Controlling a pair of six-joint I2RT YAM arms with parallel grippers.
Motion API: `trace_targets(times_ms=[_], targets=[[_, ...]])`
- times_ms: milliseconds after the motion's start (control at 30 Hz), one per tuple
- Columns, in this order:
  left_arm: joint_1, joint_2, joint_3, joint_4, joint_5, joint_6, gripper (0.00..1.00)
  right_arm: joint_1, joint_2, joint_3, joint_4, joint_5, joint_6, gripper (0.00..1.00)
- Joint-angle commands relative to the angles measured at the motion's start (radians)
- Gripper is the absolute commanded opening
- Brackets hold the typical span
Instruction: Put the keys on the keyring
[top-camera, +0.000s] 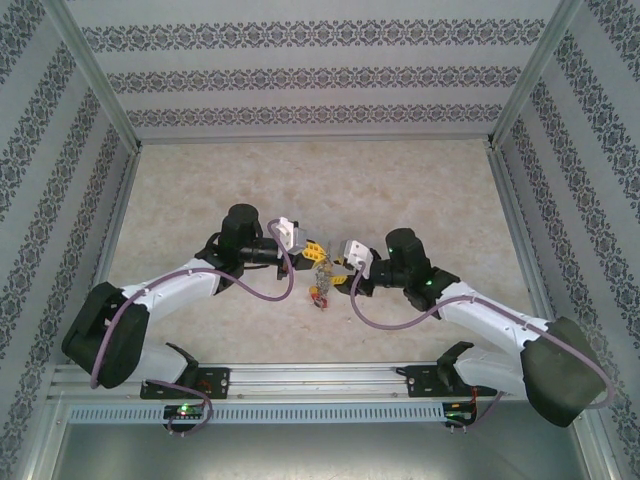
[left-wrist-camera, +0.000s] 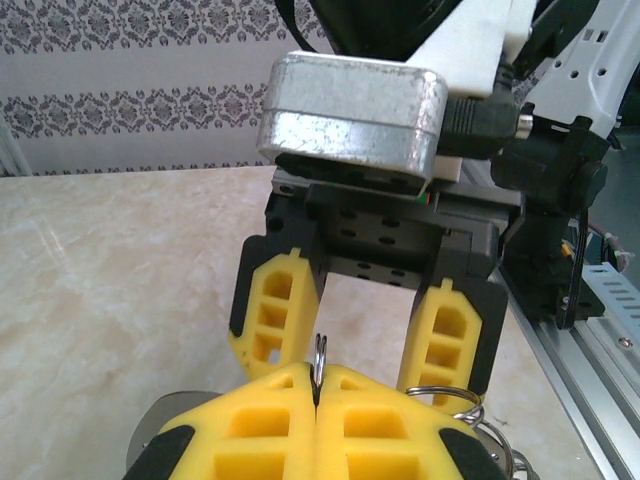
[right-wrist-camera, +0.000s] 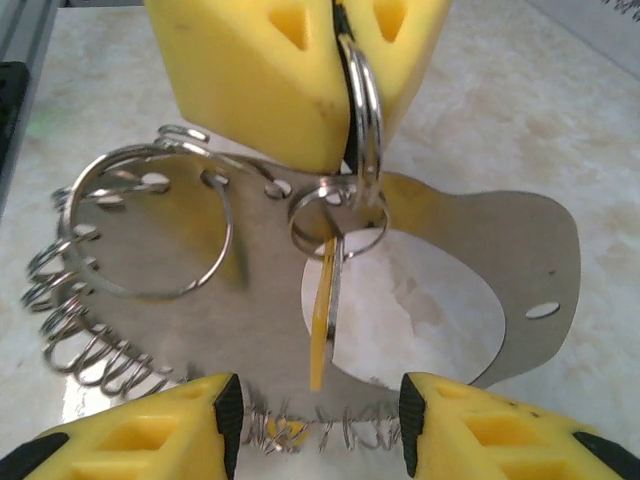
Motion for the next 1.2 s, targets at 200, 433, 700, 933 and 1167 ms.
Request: trace_targets(times_ms=[200, 433, 700, 933, 1167], targets=[[-0.007, -0.037, 0.03, 0.007, 0.044, -0.009, 0.0, 0.046, 0.046, -0.035, 0.238, 0.126, 0.039, 0.37], [-0.007, -0.037, 0.028, 0.003, 0.036, -0.006, 0.0, 0.05, 0.038, -0.044, 0.249, 0.076, 0.012, 0.18], [-0.005, -0.045, 0.017, 0.004, -0.019, -0.002, 0.0, 0.048, 0.002, -0.028, 0.131, 0.063, -0.054, 0.06], [-0.006, -0.031, 0.042, -0.09, -0.01, 0.05, 0.0, 0.038, -0.049, 0.012, 0.018, 0.096, -0.087, 0.04], [-0.006, -0.017, 0.049, -0.085, 0.007, 0.048, 0.0, 0.019, -0.115, 0.031, -0.045, 0.11, -0.103, 0.03]])
